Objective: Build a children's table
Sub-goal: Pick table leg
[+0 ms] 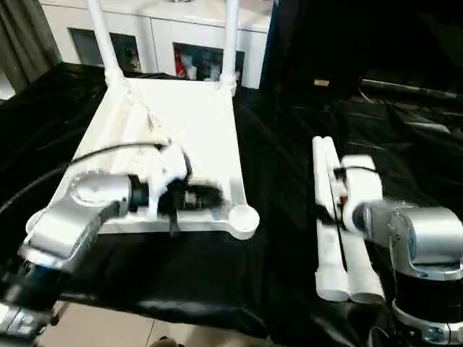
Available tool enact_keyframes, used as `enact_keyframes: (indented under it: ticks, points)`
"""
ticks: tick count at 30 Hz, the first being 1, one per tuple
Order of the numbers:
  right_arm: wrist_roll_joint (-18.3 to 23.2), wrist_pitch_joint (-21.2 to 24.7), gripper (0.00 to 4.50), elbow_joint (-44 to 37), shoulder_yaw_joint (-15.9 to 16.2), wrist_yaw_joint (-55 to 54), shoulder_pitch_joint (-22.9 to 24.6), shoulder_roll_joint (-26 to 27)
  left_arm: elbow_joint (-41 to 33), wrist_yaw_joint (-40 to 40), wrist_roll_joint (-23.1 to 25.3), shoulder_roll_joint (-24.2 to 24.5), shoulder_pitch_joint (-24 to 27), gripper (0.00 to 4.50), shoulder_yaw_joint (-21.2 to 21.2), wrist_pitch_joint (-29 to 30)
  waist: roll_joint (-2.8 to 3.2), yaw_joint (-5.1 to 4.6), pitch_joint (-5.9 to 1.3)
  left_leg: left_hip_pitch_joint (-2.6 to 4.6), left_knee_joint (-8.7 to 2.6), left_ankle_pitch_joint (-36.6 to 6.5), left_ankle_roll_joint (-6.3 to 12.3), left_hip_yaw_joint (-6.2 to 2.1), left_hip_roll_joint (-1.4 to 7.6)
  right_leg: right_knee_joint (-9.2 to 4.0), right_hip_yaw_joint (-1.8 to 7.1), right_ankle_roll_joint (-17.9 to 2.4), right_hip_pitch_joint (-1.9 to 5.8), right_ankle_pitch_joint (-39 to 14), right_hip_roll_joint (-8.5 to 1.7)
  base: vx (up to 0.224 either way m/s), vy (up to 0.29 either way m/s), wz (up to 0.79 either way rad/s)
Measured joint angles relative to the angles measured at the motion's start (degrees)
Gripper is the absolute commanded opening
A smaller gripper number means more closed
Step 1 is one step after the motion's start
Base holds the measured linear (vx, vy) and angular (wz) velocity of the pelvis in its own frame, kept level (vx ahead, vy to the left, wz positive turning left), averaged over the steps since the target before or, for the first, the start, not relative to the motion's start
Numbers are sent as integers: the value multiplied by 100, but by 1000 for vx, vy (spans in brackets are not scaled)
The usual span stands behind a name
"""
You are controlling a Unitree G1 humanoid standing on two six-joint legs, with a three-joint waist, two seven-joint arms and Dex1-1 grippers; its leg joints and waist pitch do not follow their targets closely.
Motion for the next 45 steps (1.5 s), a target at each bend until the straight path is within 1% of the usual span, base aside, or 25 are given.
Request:
enact_keyframes:
  ticks: [3,5,9,14,21,26,33,45]
  points:
    - [120,40,444,-66,-65,7,89,43,-363,-8,-183,127,4,114,-2,383,-1,-11,-1,5,-6,5,-8,0,0,1,1,-2,1,1,2,0,0,0]
    - [180,38,444,-94,-80,25,130,47,-508,-5,-204,159,7,114,-2,542,-2,-28,-1,5,-6,7,-10,0,0,0,1,-2,2,2,2,0,0,0]
    - [282,38,444,-182,-92,79,184,84,-681,-2,-205,173,82,114,-2,761,-4,-70,-3,6,-5,8,-11,0,0,1,1,-2,4,2,2,0,0,0]
    - [390,42,444,-293,-87,62,192,156,-750,57,-205,185,91,114,-1,889,-6,-83,-4,6,-5,10,-14,0,-1,1,1,-2,5,2,3,0,0,0]
    - [565,44,444,-371,9,29,94,210,-794,108,-193,185,91,114,-1,965,-16,-82,-10,6,-5,12,-17,0,-1,2,0,-2,5,3,4,0,0,0]
    - [647,44,444,-371,18,-2,93,214,-808,112,-179,186,91,114,-1,996,-34,-79,-22,5,-5,12,-17,0,-2,2,0,-2,5,3,4,0,0,0]
    - [811,44,444,-370,77,-41,107,171,-811,116,-146,186,91,114,-1,1003,-41,-80,-26,6,-3,14,-20,-2,-2,2,0,-2,8,6,4,0,0,0]
    - [842,46,444,-426,70,-273,175,27,-853,109,-78,197,91,114,-1,1027,-44,-78,-28,6,-2,16,-23,-2,-2,4,-1,-1,9,7,4,0,0,0]
